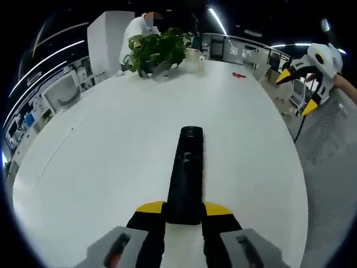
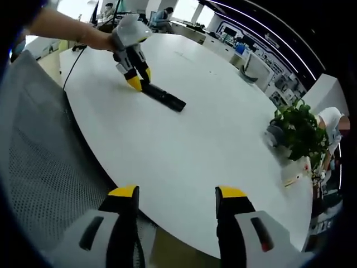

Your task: Press the specified remote control buttons in sequence, fully releasing each button before pressing the next.

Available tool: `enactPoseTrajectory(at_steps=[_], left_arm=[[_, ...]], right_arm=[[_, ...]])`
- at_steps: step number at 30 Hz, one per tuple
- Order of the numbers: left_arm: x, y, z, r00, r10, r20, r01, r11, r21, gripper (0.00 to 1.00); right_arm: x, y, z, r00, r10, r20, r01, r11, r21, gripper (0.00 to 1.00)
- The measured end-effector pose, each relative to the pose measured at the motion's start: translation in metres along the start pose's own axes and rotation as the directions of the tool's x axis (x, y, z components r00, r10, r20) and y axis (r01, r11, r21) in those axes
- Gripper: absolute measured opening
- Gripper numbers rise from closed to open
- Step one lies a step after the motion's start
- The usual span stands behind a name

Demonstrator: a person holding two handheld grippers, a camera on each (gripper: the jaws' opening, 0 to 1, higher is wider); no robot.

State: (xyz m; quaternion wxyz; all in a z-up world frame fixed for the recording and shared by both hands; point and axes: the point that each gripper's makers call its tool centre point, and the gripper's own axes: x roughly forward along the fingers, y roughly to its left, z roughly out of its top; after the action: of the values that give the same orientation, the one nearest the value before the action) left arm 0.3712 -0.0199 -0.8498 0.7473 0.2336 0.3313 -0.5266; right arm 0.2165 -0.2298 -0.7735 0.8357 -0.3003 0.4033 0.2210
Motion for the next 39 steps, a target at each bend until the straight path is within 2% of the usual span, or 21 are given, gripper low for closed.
enactPoseTrajectory(at_steps=[6,11,19,24,39], left_arm=[[-0.002,-0.004,-0.001,1.000,-0.012,0.000,0.012,1.000,0.001,0.24],[-0.003,-0.016,-0.004,0.999,-0.033,-0.011,0.033,0.999,0.036,0.24],[-0.006,-0.026,-0.007,0.998,-0.058,-0.019,0.059,0.997,0.049,0.24],[-0.007,-0.041,-0.008,0.997,-0.077,-0.027,0.080,0.992,0.097,0.24],[-0.010,-0.075,-0.013,0.989,-0.136,-0.054,0.143,0.979,0.148,0.24]], right_arm=[[0.000,0.001,0.000,1.000,-0.001,-0.003,0.001,1.000,-0.005,0.57],[0.000,0.001,0.000,1.000,0.000,-0.003,0.000,1.000,-0.007,0.56],[0.000,0.003,0.000,1.000,0.009,-0.009,-0.009,1.000,-0.019,0.56],[0.000,0.004,-0.001,1.000,0.012,-0.012,-0.012,1.000,-0.023,0.56],[0.001,0.005,-0.002,1.000,0.017,-0.025,-0.018,0.999,-0.036,0.56]])
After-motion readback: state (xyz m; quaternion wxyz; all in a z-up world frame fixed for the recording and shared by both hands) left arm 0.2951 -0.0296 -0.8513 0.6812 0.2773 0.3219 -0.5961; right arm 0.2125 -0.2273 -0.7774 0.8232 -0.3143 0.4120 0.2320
